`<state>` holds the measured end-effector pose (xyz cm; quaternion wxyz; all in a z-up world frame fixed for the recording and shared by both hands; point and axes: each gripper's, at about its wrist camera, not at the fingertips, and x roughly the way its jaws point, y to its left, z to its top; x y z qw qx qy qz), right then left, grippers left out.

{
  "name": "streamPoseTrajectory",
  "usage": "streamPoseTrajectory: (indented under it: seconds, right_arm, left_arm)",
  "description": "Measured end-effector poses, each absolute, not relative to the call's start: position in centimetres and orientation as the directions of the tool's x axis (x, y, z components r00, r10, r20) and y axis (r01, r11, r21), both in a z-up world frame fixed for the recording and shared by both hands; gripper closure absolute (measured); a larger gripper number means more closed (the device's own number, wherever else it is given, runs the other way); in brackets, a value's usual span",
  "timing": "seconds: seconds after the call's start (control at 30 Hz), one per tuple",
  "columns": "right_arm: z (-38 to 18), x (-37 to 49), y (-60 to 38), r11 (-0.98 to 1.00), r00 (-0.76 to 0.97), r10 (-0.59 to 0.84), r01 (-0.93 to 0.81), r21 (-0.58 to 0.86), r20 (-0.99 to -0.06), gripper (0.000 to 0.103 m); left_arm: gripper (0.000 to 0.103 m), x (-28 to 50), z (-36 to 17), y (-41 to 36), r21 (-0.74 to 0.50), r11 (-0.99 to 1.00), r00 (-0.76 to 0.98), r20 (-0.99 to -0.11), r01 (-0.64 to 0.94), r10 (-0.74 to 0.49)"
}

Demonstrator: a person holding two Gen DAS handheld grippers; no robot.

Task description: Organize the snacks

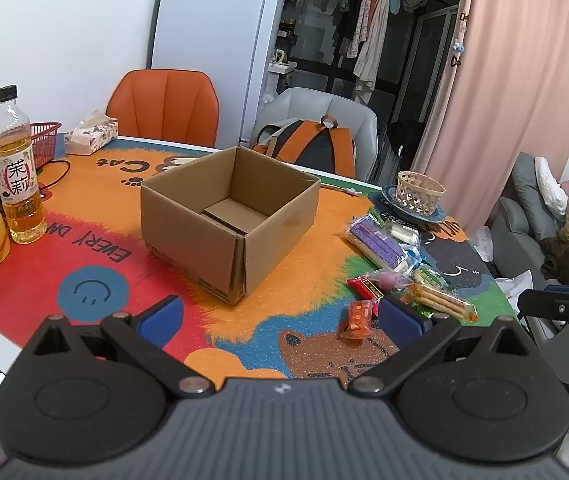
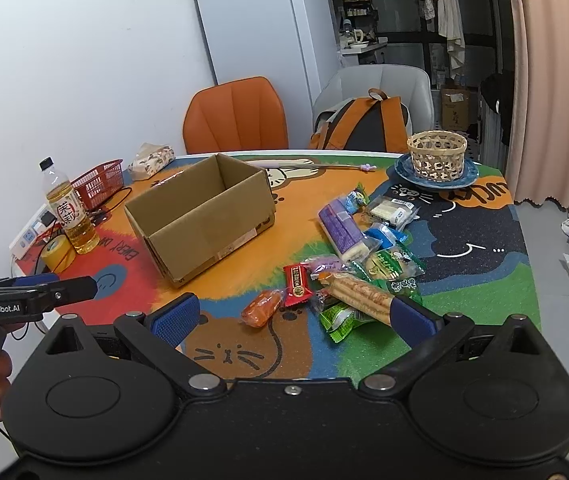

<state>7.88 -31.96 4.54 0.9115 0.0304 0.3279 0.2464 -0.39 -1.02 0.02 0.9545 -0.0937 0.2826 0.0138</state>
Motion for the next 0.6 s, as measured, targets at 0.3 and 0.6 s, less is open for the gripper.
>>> streamPoseTrajectory:
  seconds: [0.3, 0.6]
  right_arm:
    - [4.71, 7.81, -31.89, 0.877, 0.666, 0.467, -0.431, 0.211, -0.582, 0.000]
    - [4.70, 7.81, -31.93, 0.877, 0.666, 0.467, -0.431, 0.212, -0.582, 0.000]
  left_arm:
    - [0.000, -0.44, 0.16, -1.09, -0.171, 0.982, 0.841, -0.541, -0.076, -0.029]
    - [0.000, -0.42, 0.21, -1.31, -0.171, 0.983, 0.841, -0.539, -0.073, -0.032]
